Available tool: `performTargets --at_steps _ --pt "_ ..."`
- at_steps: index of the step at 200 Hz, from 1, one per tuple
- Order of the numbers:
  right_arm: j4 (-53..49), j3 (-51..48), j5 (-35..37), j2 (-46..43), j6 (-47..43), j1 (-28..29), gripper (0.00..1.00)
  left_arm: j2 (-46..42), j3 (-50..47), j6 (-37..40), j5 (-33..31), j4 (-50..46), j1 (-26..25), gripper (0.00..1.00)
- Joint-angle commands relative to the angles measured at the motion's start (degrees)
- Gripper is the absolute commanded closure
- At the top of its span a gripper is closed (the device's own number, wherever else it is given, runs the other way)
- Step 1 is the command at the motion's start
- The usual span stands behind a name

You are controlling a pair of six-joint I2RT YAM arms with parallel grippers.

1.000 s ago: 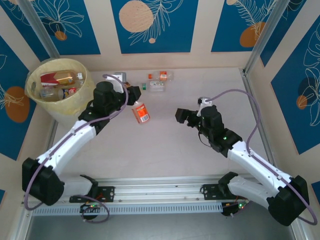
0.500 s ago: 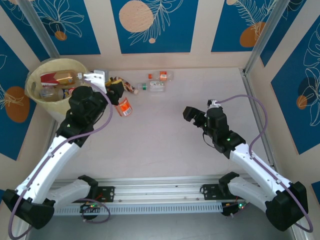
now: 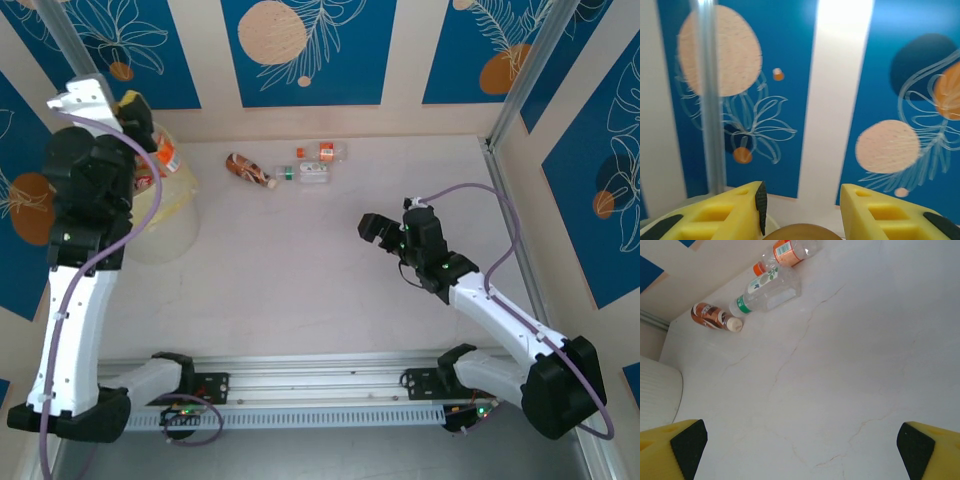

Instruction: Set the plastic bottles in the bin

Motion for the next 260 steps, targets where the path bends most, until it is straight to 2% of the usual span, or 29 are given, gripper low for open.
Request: performTargets --at_steps 1,60,82,120,149,182,213,219,227,249,260 --pt "0.08 2.27 -2.19 0.44 -1.32 -0.15 0.01 1.69 2.68 -4.19 1.76 -4.98 5.17 1.0" --pt "-1.46 2.39 -1.1 0.36 -1.46 -0.22 0.0 10.81 5.34 -10.22 10.12 -5.58 17.0 1.0" --pt "-2.41 2.52 -0.35 0.36 -1.17 -0.22 0.01 14.47 5.01 -9.23 9.88 -4.06 17.65 1.0" --pt "-3.01 2.59 0.18 0.36 -0.57 -0.22 0.01 17.56 0.14 -8.14 9.54 5.28 17.78 1.0" --pt "-3.7 2.72 0.45 0.28 -0.07 -0.22 0.0 22.31 4.65 -5.85 13.87 -1.84 18.03 1.0" --pt "-4.72 2.72 1.06 0.23 0.13 -0.22 0.0 29.18 16.92 -7.34 15.95 -19.85 18.81 1.0" --pt "-4.6 2.7 1.33 0.53 0.56 -0.22 0.0 31.2 17.56 -8.07 14.81 -22.57 18.79 0.98" --pt "-4.63 2.76 1.33 0.62 0.59 -0.25 0.01 31.44 17.35 -8.33 15.33 -22.63 18.76 0.96" --pt "-4.84 2.81 1.24 0.6 0.65 -0.23 0.01 32.01 17.25 -8.49 16.99 -22.6 18.82 0.86" --pt "-5.17 2.87 1.42 0.62 0.92 -0.22 0.0 35.12 20.04 -8.43 22.52 -24.09 18.73 0.42" --pt "-5.52 2.99 1.42 0.62 1.07 -0.22 0.0 37.1 23.32 -8.17 23.37 -26.19 18.71 0.24"
